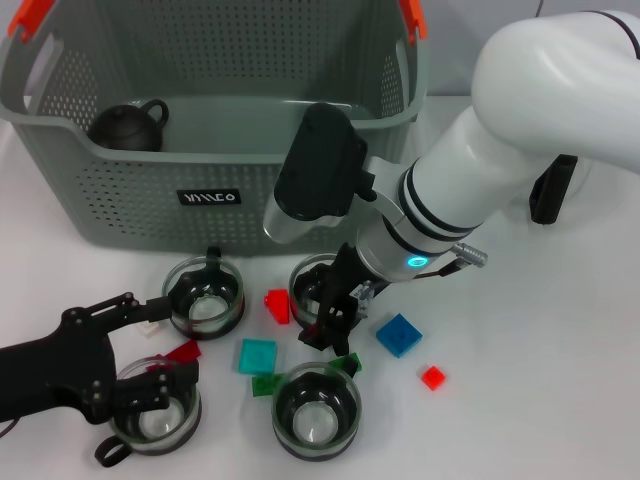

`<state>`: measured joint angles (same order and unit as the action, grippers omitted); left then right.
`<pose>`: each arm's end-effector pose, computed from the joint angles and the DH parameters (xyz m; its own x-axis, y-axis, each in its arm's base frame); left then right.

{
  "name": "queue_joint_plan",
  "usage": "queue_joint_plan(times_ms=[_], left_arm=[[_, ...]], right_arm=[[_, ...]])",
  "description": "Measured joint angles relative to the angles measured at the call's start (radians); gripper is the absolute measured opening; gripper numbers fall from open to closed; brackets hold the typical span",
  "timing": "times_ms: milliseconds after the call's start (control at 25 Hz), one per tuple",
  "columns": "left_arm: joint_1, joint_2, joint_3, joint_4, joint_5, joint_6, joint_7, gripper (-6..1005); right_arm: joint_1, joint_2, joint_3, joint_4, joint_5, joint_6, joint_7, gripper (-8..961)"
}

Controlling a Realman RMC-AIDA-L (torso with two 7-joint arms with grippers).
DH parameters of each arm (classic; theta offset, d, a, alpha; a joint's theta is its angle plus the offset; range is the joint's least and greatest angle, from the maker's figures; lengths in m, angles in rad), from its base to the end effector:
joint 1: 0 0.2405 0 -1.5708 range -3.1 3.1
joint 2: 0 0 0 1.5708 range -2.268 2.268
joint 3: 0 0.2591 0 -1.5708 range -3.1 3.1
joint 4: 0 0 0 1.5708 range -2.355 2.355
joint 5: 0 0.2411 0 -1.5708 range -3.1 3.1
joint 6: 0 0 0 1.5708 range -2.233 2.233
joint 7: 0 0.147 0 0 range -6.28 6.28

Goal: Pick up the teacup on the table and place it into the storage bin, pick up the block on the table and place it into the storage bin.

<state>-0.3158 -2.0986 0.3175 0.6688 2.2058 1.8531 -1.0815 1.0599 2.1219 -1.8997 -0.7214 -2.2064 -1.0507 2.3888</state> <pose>-0.3547 0.2487 0.0220 0.7569 0.2818 0.5896 0.4692 -0.8623 -0.1902 0.0943 0.3919 -0.1691 0.9099 -0.2234 0.3495 -0.1709 -0.9696 -0.1750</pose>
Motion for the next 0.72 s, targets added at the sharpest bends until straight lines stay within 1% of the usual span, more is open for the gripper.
queue_joint_plan(times_ms=[160, 360, 520, 600, 720], left_arm=[[0.0, -0.002, 0.0, 0.0, 0.002, 0.0, 0.0, 846], [-0.001, -0.003, 0.0, 0.0, 0.0, 0.0, 0.0, 846], [-0.003, -0.003, 0.0, 0.0, 0.0, 0.0, 0.0, 845], [-0.004, -0.003, 0.0, 0.0, 0.0, 0.001, 0.0, 845], [-0.005, -0.003, 0.0, 0.0, 0.0, 0.001, 0.0, 845]], right_arm=[[0.001, -0.001, -0.007, -0.005, 0.013, -0.014, -0.01, 557], [0.007, -0.004, -0.008, 0.004, 0.015, -0.019, -0.001, 333], [0.002, -0.008, 0.002, -0.022, 0.017, -0.047, 0.011, 198], [-0.003, -0.014, 0.022, -0.059, 0.007, -0.088, 0.033, 130], [-0.014, -0.018, 0.103, -0.121, -0.035, -0.164, 0.055, 110]])
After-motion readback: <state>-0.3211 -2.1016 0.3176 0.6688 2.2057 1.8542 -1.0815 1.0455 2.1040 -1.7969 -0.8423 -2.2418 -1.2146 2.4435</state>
